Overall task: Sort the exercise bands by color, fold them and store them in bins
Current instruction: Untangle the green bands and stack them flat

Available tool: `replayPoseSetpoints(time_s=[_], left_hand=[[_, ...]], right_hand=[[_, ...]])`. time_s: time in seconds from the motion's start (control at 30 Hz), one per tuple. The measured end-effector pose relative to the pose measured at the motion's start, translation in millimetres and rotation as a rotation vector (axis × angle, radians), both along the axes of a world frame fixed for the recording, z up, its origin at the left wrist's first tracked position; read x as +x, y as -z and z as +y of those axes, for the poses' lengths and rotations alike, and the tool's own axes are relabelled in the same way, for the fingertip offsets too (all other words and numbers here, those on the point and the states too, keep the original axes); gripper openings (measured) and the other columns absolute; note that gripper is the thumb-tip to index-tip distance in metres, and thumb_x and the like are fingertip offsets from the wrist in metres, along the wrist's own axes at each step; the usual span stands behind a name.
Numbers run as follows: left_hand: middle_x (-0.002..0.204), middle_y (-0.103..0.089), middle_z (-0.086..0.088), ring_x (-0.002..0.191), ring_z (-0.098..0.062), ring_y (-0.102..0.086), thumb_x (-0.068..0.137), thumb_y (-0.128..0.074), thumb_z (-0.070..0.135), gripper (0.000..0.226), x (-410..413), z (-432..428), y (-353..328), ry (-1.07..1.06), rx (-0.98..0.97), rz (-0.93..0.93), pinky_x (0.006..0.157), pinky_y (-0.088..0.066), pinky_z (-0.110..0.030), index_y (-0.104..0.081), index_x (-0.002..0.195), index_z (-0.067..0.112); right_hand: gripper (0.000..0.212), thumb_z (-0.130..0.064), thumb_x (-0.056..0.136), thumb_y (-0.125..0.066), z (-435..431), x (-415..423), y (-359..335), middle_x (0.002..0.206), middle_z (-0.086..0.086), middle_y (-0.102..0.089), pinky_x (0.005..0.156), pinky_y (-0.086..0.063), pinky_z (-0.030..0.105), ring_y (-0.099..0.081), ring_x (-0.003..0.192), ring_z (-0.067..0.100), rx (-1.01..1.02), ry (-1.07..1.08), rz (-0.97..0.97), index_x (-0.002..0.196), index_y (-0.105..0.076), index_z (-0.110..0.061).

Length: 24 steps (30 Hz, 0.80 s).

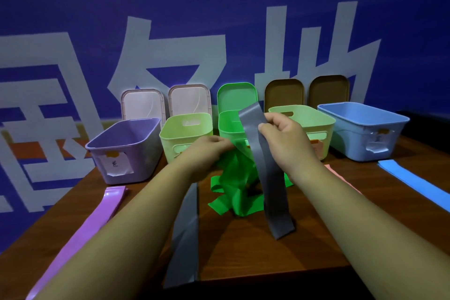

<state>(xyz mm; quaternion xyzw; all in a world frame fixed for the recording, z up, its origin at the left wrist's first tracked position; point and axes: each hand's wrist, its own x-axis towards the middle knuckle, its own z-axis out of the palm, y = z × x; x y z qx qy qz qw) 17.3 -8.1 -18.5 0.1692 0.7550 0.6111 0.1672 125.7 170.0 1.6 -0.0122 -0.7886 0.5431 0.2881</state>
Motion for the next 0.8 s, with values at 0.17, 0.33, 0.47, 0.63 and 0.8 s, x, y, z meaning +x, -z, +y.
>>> replayPoseSetpoints(time_s=[0.17, 0.33, 0.47, 0.63, 0.8], left_hand=[[0.118, -0.069, -0.008, 0.091, -0.016, -0.065, 0.1, -0.062, 0.013, 0.038, 7.9, 19.7, -8.1, 0.021, -0.14, 0.128, 0.075, -0.056, -0.029, -0.064, 0.138, 0.011], [0.14, -0.067, -0.007, 0.116, -0.02, -0.067, 0.089, -0.051, -0.003, 0.056, 14.9, 2.7, -8.2, 0.105, -0.201, 0.23, 0.091, -0.061, -0.035, -0.063, 0.141, 0.015], [0.133, -0.067, -0.019, 0.115, -0.026, -0.066, 0.087, -0.044, 0.007, 0.058, 37.3, -20.4, -2.6, 0.462, 0.107, -0.048, 0.109, -0.048, -0.045, -0.06, 0.143, 0.004], [0.105, -0.054, -0.021, 0.087, -0.022, -0.056, 0.094, -0.072, 0.034, 0.03, 59.9, -38.8, 10.1, 0.332, 0.123, -0.001, 0.085, -0.052, -0.033, -0.071, 0.117, 0.015], [0.132, -0.066, -0.029, 0.104, -0.03, -0.061, 0.095, -0.071, 0.035, 0.046, 91.1, -61.4, 13.3, 0.24, 0.053, 0.02, 0.09, -0.048, -0.045, -0.067, 0.136, 0.015]], right_hand=[[0.012, -0.018, 0.098, -0.058, 12.2, -0.2, 5.4, 0.08, 0.017, -0.063, 0.064, -0.038, 0.037, -0.049, 0.069, 0.018, -0.002, 0.033, -0.036, 0.101, -0.069, -0.023], [0.015, -0.021, 0.095, -0.057, 9.1, -1.9, 5.3, 0.078, 0.016, -0.056, 0.066, -0.038, 0.038, -0.048, 0.071, 0.019, -0.037, 0.013, -0.076, 0.106, -0.066, -0.015], [0.023, -0.024, 0.089, -0.058, -6.5, -7.4, -5.5, 0.108, 0.021, -0.07, 0.076, -0.046, 0.04, -0.058, 0.085, 0.021, -0.129, -0.039, -0.021, 0.108, -0.069, -0.019], [0.015, -0.018, 0.093, -0.06, -26.0, -15.8, -31.4, 0.095, 0.002, -0.075, 0.08, -0.054, 0.043, -0.067, 0.09, 0.023, -0.088, -0.04, 0.059, 0.104, -0.07, -0.021], [0.015, -0.026, 0.085, -0.06, -42.8, -27.5, -43.4, 0.093, -0.001, -0.075, 0.083, -0.062, 0.056, -0.072, 0.093, 0.027, -0.102, -0.099, 0.073, 0.097, -0.067, -0.03]])
